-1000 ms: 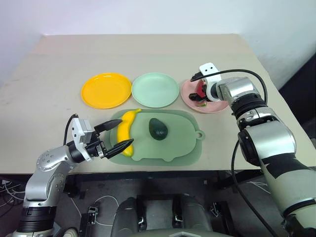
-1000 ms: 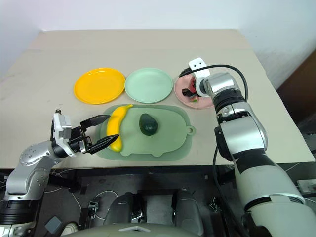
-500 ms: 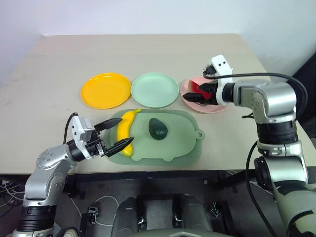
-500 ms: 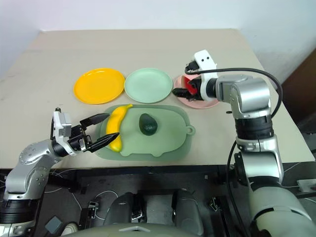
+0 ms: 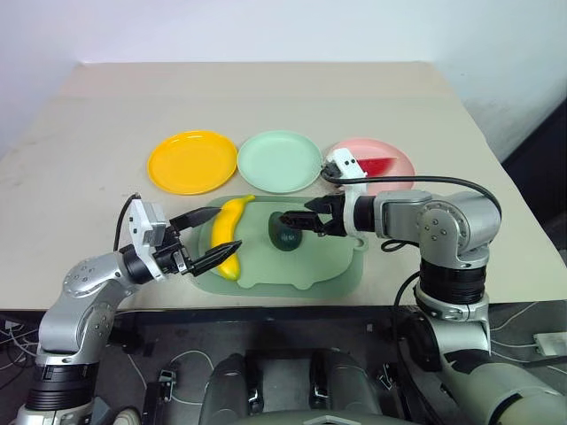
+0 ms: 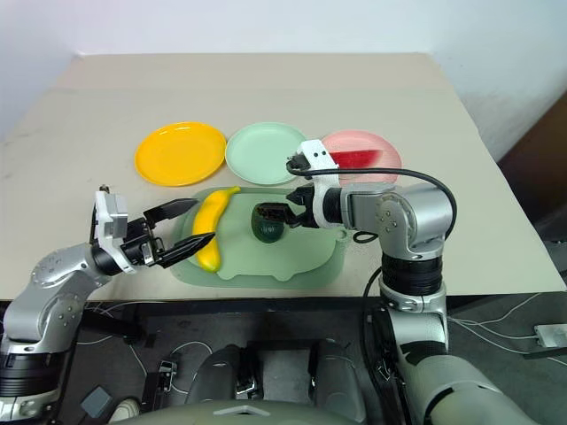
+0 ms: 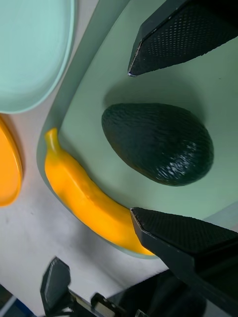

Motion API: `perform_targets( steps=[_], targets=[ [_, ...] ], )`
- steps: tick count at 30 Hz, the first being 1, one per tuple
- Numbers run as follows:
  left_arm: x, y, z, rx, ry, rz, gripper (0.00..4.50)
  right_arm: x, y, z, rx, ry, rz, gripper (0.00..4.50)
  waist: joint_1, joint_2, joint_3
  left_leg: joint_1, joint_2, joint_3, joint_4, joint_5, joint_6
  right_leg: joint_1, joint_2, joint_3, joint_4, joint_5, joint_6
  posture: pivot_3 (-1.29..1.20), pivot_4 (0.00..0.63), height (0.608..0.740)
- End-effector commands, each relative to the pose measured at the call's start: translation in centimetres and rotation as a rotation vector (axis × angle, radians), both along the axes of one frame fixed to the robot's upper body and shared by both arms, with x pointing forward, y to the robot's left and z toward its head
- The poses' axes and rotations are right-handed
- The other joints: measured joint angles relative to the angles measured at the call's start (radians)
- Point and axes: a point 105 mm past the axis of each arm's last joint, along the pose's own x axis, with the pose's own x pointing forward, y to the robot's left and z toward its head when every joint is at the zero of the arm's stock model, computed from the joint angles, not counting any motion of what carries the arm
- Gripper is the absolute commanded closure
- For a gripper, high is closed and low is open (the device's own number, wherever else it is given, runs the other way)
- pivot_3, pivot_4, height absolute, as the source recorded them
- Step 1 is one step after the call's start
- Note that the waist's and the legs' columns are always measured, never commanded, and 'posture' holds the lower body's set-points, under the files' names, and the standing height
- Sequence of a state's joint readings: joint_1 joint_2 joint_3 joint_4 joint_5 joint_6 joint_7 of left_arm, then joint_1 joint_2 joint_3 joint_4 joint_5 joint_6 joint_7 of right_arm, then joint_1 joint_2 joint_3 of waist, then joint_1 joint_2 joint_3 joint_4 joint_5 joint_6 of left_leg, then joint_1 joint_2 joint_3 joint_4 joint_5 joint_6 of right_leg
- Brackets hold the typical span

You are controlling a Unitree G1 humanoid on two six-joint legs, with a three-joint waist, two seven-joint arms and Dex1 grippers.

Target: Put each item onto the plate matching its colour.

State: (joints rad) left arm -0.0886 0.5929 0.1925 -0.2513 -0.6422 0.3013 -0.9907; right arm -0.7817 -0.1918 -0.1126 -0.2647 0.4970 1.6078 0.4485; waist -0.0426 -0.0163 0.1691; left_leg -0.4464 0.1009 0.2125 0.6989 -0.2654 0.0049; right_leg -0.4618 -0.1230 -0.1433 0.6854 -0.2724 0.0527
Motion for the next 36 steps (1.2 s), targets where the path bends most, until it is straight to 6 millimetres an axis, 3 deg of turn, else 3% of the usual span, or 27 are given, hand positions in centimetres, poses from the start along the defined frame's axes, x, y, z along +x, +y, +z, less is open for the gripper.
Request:
perform_targets(
  steps=[1,8,16,18,23,30,36],
  targets=[
    [-0.3,0.1,1.2,0.009,-0.047,-0.006,0.00,0.1,0.6,-0.4,0.017,0.031,-0.016,0.02,-0.001,0.000,0.000,0.000,0.000,0.000,0.000,0.000,0.000,0.000,0.000,0.000,0.000,0.000,0.000,0.00,0.150,0.695],
    [-0.3,0.2,0.7,0.011,-0.039,-0.008,0.00,0.0,1.7,-3.4,-0.005,0.165,-0.032,0.02,-0.001,0.000,0.000,0.000,0.000,0.000,0.000,0.000,0.000,0.000,0.000,0.000,0.000,0.000,0.000,0.00,0.150,0.695],
    [-0.3,0.6,0.4,0.006,-0.041,-0.003,0.00,-0.1,2.4,-3.8,-0.048,0.168,-0.017,0.02,-0.002,0.000,0.000,0.000,0.000,0.000,0.000,0.000,0.000,0.000,0.000,0.000,0.000,0.000,0.000,0.00,0.150,0.695],
    [-0.4,0.8,0.3,0.006,-0.040,0.001,0.00,-0.3,2.6,-3.3,-0.069,0.131,0.005,0.19,-0.002,0.000,0.000,0.000,0.000,0.000,0.000,0.000,0.000,0.000,0.000,0.000,0.000,0.000,0.000,0.00,0.150,0.695],
    [-0.5,1.2,0.0,0.008,-0.040,0.013,0.00,-0.7,2.5,-2.1,-0.097,0.065,0.052,1.39,-0.001,0.000,0.000,0.000,0.000,0.000,-0.001,0.000,0.000,0.000,0.000,0.000,0.000,0.000,0.000,0.00,0.150,0.695],
    [-0.7,1.8,-0.1,0.002,-0.045,0.037,0.00,1.8,2.7,4.3,0.000,-0.149,0.065,1.39,-0.003,0.000,0.000,0.000,0.000,0.000,-0.001,0.000,0.000,-0.001,0.000,0.000,0.000,0.000,0.000,0.00,0.150,0.695],
    [-0.9,1.8,0.0,0.000,-0.047,0.054,0.00,6.8,3.8,4.4,-0.089,-0.238,-0.007,1.39,-0.003,0.000,0.000,0.000,0.000,0.001,-0.001,0.000,0.000,-0.001,0.000,0.000,-0.001,0.000,0.000,0.00,0.150,0.695]
  ],
)
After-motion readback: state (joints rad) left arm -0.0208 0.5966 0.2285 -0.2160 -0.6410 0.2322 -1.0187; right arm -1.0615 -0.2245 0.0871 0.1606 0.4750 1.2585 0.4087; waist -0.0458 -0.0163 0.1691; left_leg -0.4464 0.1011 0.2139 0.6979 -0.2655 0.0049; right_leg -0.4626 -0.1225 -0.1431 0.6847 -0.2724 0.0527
